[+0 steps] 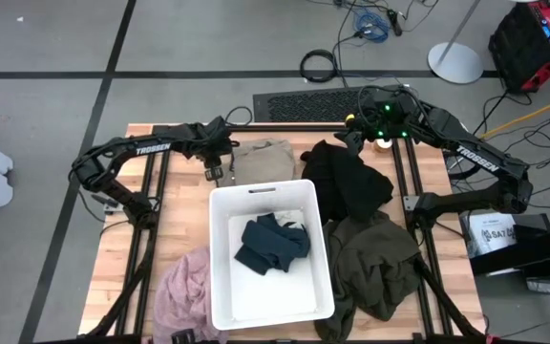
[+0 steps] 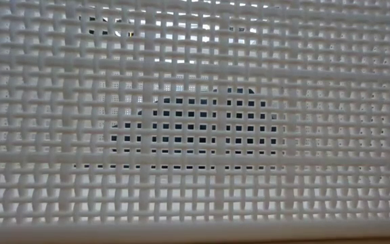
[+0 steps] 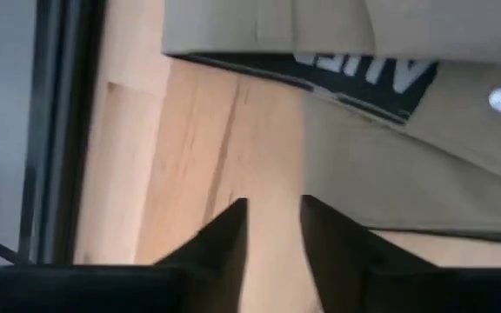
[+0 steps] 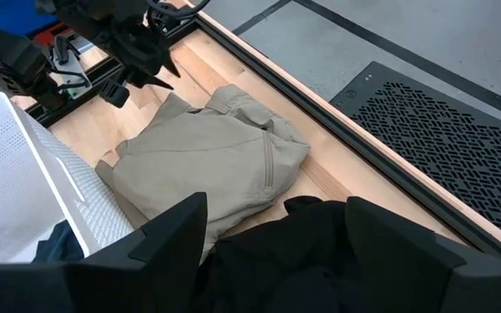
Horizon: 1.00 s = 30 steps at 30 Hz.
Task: Sort clothes
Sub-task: Put the brown shorts into the white laundry bin
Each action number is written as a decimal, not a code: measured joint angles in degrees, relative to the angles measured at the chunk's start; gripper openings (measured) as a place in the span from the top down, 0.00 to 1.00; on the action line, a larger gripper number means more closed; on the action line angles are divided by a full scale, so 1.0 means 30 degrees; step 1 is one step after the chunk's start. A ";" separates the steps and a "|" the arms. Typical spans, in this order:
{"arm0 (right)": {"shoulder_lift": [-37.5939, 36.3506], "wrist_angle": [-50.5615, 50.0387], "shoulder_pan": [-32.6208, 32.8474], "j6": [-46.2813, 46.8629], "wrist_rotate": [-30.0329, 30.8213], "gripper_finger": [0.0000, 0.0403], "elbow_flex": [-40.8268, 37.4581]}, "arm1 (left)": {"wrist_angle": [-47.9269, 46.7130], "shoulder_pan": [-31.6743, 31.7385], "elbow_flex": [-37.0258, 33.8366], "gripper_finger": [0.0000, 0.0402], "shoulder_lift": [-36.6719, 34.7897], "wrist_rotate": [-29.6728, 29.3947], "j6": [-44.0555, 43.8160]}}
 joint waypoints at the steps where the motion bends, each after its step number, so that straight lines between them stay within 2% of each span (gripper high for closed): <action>1: 0.0000 0.0000 0.0001 0.0000 -0.0002 0.35 0.0000 | 0.0083 0.0000 0.0000 0.62 0.0000 -0.0007 -0.0006; 6: 0.0000 -0.0147 0.0000 0.0007 -0.0002 0.35 0.0000 | 0.0972 -0.0058 -0.0007 0.37 0.0000 0.0338 -0.1322; 8: 0.0000 -0.0335 0.0000 0.0007 -0.0002 0.35 0.0000 | 0.0838 -0.0031 -0.0014 0.29 0.0000 0.1277 -0.1421; 10: 0.0000 -0.0454 0.0007 0.0007 -0.0002 0.35 0.0000 | 0.0899 0.0176 -0.0247 0.25 0.0000 0.3212 -0.1406; 12: 0.0000 -0.0460 0.0000 0.0107 -0.0002 0.35 0.0000 | 0.1294 0.0310 -0.0753 0.23 0.0113 0.4284 -0.1402; 16: 0.0000 -0.0547 0.0000 0.0322 0.0004 0.35 0.0000 | 0.2893 0.0435 -0.1728 0.22 0.0852 0.3777 -0.1413; 21: 0.0000 -0.0820 0.0000 0.0313 0.0005 0.35 0.0000 | 0.4085 0.0341 -0.1680 0.23 0.2425 0.2992 -0.1585; 23: 0.0000 -0.0987 0.0000 0.0371 0.0006 0.35 0.0000 | 0.3881 0.0313 -0.1606 0.26 0.2962 0.2790 -0.1650; 25: 0.0000 -0.1089 0.0007 0.0423 0.0002 0.35 0.0000 | 0.3383 0.0171 -0.1449 0.35 0.3326 0.2805 -0.1965; 27: 0.0000 -0.1134 0.0005 0.0430 -0.0002 0.35 0.0000 | 0.2950 0.0027 -0.1339 0.49 0.3384 0.2825 -0.2093; 30: 0.0000 -0.1151 0.0007 0.0430 0.0011 0.35 -0.0001 | 0.2307 -0.0094 -0.1161 0.78 0.3173 0.2762 -0.2076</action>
